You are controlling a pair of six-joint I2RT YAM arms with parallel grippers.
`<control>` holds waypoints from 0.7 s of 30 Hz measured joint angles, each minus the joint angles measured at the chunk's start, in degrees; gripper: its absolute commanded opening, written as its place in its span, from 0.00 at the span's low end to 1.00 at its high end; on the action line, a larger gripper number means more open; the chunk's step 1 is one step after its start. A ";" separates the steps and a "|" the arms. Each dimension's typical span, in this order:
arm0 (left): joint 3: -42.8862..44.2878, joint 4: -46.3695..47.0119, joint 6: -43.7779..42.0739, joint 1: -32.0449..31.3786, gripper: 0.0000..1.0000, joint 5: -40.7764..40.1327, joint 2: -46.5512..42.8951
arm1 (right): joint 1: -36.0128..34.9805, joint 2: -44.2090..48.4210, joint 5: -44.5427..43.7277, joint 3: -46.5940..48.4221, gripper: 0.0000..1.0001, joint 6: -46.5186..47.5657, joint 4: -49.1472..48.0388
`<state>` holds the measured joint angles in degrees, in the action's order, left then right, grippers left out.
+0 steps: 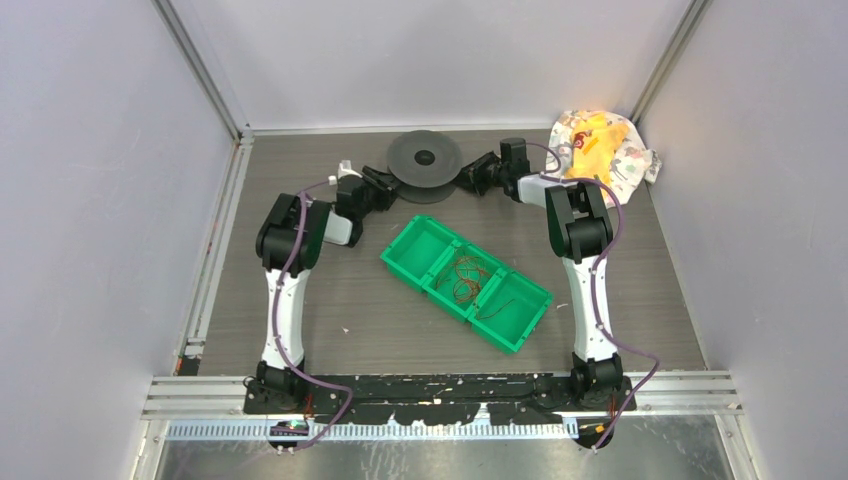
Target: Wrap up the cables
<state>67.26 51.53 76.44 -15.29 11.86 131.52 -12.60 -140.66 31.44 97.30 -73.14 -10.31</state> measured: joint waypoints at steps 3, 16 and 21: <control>-0.04 0.02 -0.11 0.00 0.49 0.17 -0.09 | 0.00 0.00 0.02 -0.04 0.25 -0.02 -0.35; -1.73 -5.38 -5.53 1.46 0.66 2.51 -4.33 | 1.64 0.52 0.83 -2.99 0.29 -0.68 -4.42; -1.97 -10.21 -8.28 2.71 0.66 3.85 -6.51 | 2.78 1.46 0.63 -4.22 0.35 -0.42 -4.46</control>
<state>65.30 41.32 68.16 -12.58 15.70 125.01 -9.82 -139.20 32.08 93.08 -73.56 -14.76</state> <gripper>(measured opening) 0.657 0.317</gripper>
